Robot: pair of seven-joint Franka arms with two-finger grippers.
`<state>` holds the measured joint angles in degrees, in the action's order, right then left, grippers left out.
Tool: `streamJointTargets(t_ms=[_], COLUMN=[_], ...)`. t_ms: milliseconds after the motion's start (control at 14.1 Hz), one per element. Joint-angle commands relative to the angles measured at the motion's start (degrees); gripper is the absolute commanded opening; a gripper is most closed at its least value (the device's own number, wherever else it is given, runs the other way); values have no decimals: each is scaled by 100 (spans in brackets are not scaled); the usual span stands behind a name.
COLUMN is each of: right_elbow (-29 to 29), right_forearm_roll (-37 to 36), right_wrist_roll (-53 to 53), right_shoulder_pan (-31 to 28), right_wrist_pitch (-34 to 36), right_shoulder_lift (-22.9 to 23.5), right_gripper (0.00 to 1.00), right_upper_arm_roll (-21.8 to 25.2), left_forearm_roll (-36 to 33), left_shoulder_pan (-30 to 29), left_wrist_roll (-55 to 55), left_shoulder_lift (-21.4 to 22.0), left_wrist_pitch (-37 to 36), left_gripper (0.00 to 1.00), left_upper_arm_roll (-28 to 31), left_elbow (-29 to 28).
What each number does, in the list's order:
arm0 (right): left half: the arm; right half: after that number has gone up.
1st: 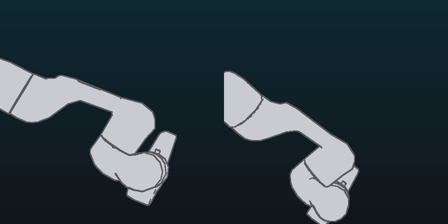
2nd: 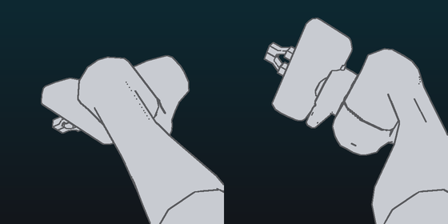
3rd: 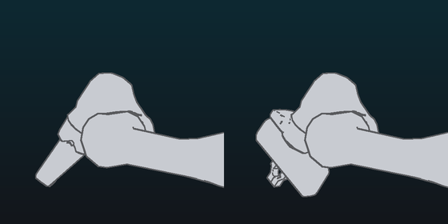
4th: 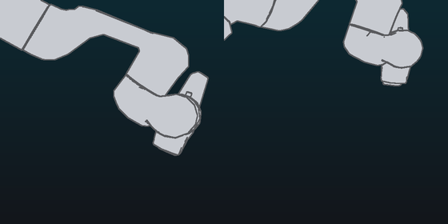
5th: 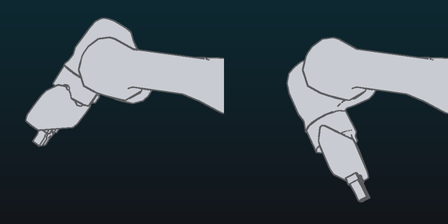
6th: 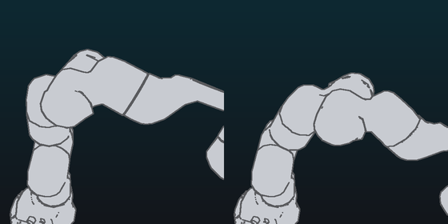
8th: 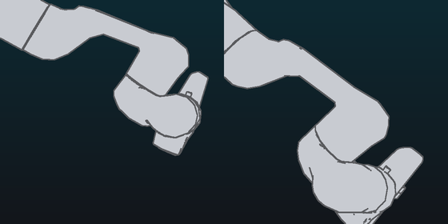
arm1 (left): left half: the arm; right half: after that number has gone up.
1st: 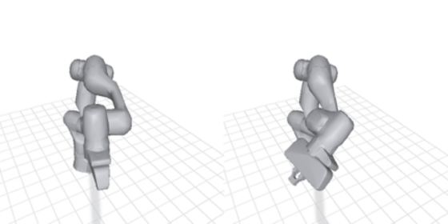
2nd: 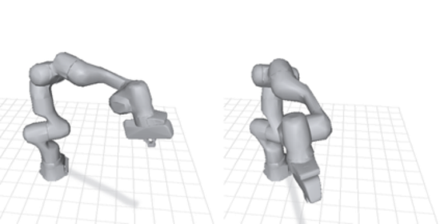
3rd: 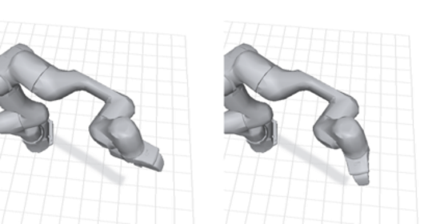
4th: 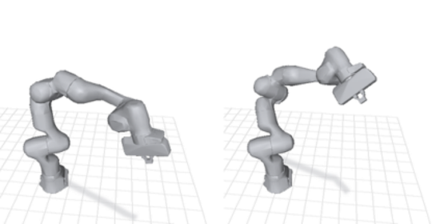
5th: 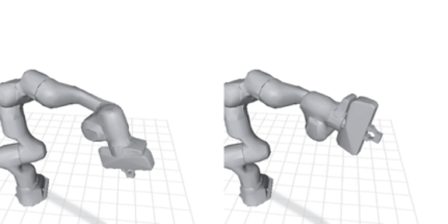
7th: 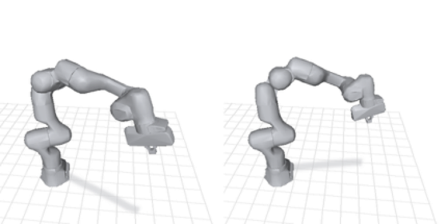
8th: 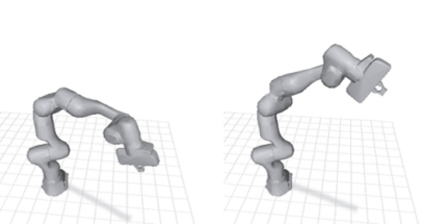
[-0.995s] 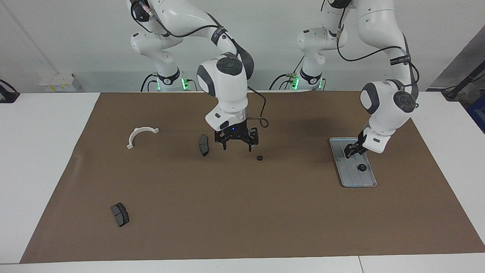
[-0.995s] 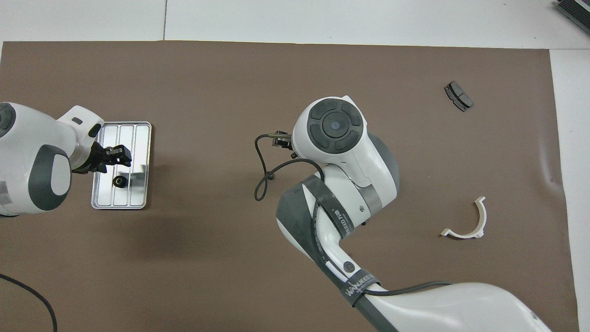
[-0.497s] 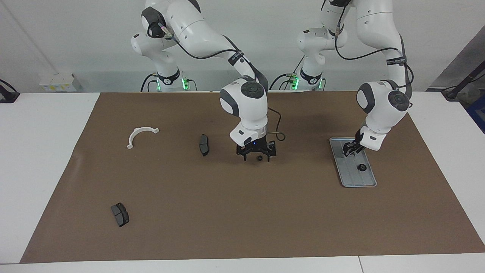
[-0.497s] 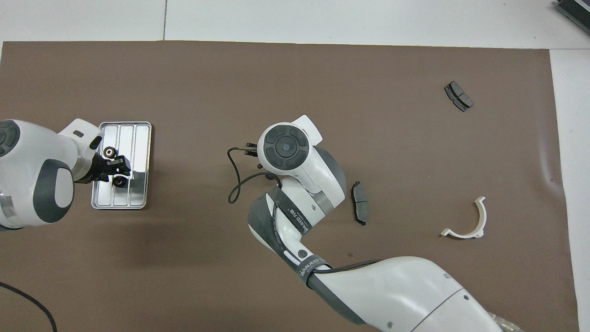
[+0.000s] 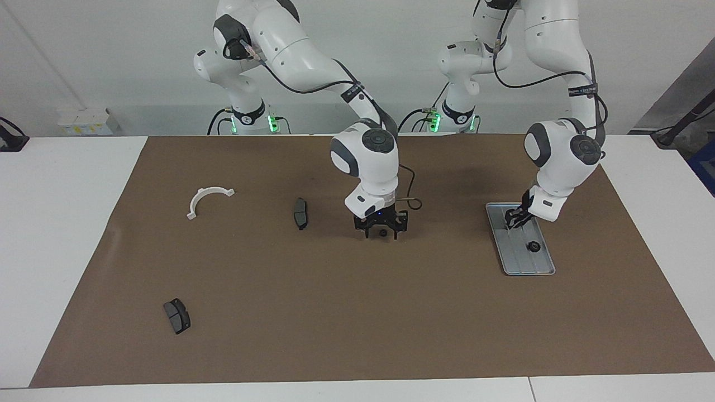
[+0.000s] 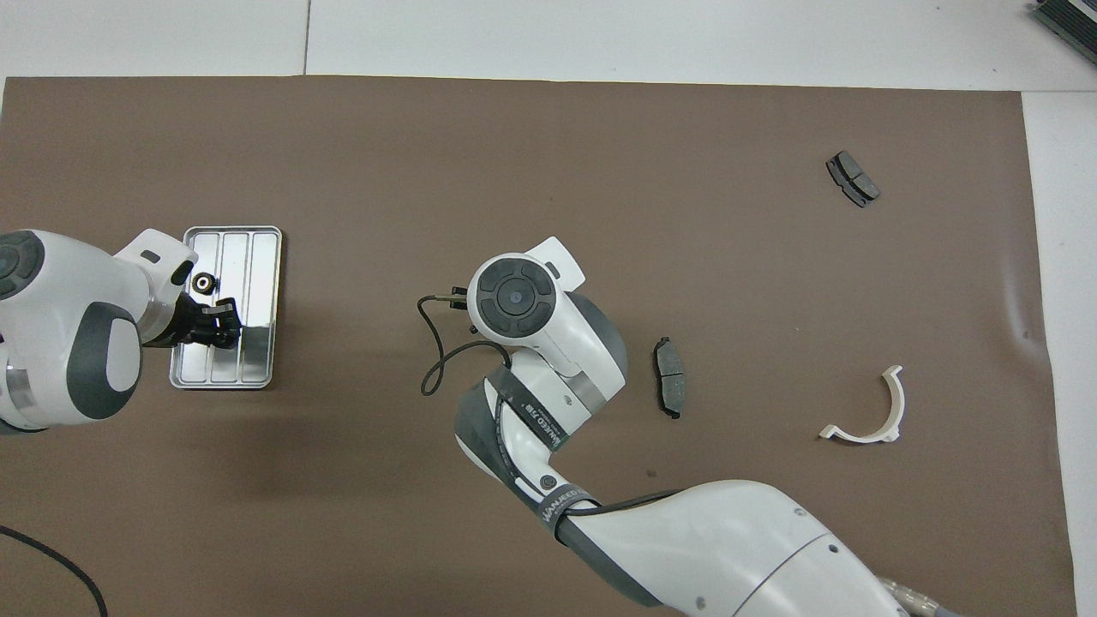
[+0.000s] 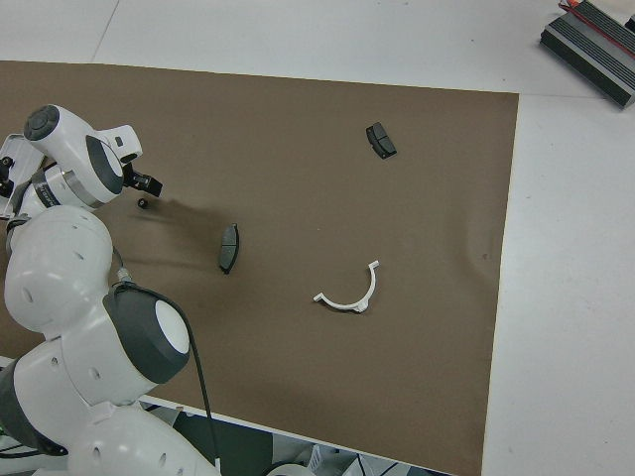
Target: Place bearing gear from tray to pile
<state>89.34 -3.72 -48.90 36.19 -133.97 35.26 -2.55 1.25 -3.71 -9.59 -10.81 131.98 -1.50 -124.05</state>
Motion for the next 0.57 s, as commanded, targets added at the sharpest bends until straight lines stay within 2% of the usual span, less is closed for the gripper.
streamJointTargets(t_ms=[0, 71, 213, 355, 497], right_elbow=[224, 250, 268, 312, 286], right_forearm_roll=[-147, -181, -339, -357, -366], right_wrist_roll=[-260, -313, -331, -331, -322], right_shoulder_pan=[108, 186, 240, 249, 240], right_wrist_pitch=[-174, -69, 133, 143, 143], right_shoulder_lift=[-63, -89, -116, -142, -134], right_gripper=[76, 73, 59, 46, 18], right_upper_arm_roll=[9, 17, 18, 17, 17], left_forearm_roll=[42, 42, 33, 25, 33], left_shoulder_pan=[-51, -51, -16, 2, 63], left_wrist_roll=[107, 98, 89, 80, 19], left_shoulder_lift=[202, 194, 159, 80, -43], left_wrist_pitch=[135, 127, 127, 48, -66], left_gripper=[34, 30, 25, 24, 24], left_upper_arm_roll=[-43, -43, -43, -52, -61], left_elbow=[-234, -216, -112, 221, 617])
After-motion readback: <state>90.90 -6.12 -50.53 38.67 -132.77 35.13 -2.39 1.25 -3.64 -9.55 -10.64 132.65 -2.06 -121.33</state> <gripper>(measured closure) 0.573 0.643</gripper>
